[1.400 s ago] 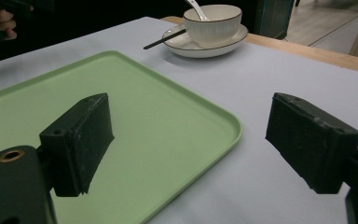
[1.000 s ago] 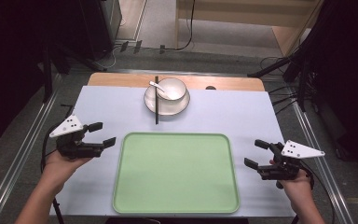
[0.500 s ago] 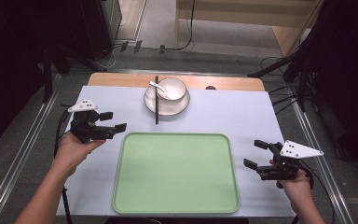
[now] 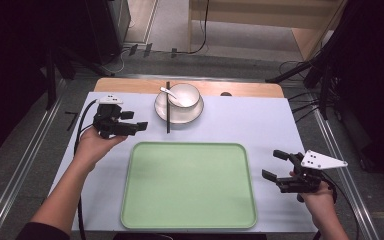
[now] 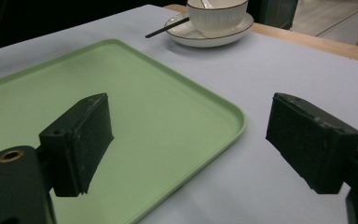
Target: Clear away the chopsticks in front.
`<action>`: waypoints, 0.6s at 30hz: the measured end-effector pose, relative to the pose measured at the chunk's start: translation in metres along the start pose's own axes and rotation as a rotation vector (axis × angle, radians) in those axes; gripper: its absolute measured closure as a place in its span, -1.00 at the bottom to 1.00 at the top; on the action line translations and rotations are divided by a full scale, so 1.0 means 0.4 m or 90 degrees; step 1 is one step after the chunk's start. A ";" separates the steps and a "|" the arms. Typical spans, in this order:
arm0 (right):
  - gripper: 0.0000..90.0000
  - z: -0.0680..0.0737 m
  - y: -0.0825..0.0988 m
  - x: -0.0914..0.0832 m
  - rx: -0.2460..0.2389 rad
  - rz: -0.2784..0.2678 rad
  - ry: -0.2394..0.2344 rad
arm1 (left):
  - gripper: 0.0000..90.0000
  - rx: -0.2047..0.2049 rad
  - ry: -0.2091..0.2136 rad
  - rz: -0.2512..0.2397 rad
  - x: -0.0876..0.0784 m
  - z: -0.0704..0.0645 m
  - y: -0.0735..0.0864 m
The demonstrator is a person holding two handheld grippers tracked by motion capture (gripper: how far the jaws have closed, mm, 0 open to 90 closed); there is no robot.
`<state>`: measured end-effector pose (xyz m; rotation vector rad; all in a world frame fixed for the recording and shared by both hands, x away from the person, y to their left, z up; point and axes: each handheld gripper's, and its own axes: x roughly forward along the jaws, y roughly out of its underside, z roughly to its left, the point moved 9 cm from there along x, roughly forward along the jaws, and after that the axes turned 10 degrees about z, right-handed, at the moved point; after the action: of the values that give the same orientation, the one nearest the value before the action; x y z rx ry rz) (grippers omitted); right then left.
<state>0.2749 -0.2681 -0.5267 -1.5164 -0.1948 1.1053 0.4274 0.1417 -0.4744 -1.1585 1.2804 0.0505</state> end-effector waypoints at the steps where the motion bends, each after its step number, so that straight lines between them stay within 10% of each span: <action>1: -0.67 0.000 -0.001 -0.001 0.001 -0.001 0.001 | -0.37 -0.002 -0.001 0.000 0.005 0.002 -0.005; 18: -0.67 -0.003 -0.001 -0.003 0.011 -0.005 0.000 | -0.37 -0.001 -0.022 0.058 0.090 0.011 -0.081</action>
<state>0.2751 -0.2696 -0.5259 -1.4992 -0.1903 1.0979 0.4629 0.1096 -0.4816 -1.0955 1.3030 0.1381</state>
